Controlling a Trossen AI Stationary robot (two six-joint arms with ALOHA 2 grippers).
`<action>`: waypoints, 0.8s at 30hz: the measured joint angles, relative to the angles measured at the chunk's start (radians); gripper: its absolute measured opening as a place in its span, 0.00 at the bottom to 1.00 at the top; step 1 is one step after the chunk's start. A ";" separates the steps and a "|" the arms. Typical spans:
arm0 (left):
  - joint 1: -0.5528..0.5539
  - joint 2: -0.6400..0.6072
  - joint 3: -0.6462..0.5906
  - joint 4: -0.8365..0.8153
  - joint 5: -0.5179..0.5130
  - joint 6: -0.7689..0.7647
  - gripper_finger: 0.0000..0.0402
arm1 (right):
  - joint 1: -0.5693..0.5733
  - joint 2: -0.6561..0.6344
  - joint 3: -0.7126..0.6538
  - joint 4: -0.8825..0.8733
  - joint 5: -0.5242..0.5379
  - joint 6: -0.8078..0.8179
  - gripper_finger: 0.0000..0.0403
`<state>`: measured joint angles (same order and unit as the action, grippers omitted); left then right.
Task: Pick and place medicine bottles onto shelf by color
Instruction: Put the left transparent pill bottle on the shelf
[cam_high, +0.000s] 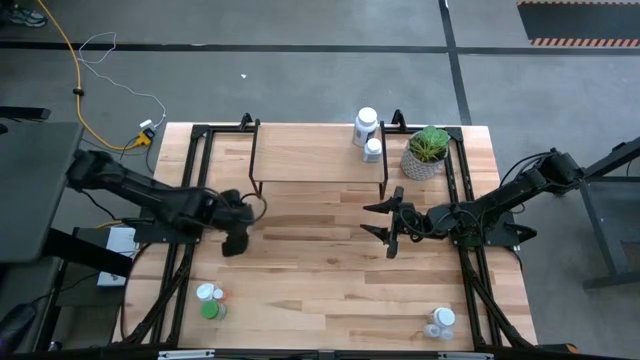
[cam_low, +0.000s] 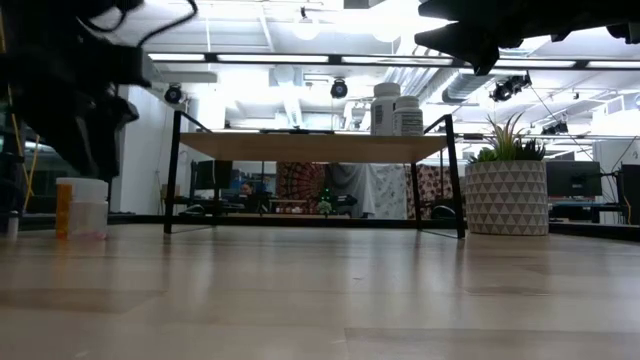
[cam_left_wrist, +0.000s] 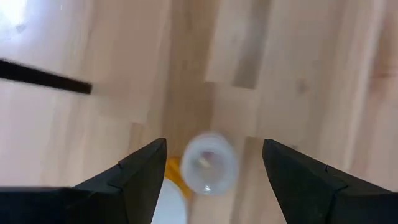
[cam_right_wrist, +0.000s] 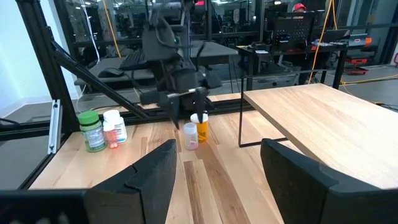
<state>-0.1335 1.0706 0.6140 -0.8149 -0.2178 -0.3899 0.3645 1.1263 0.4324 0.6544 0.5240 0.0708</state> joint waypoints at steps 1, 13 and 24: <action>0.011 0.012 0.000 0.000 0.001 0.006 0.63 | 0.000 0.000 0.000 0.000 0.000 0.000 0.56; 0.068 0.109 0.000 0.000 0.105 0.045 0.63 | 0.000 0.000 0.000 -0.004 0.000 0.000 0.56; 0.068 0.121 0.000 0.003 0.093 0.045 0.44 | 0.000 0.000 0.000 -0.008 0.000 -0.001 0.56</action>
<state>-0.0658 1.1915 0.6136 -0.8116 -0.1244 -0.3450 0.3644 1.1263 0.4324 0.6468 0.5240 0.0700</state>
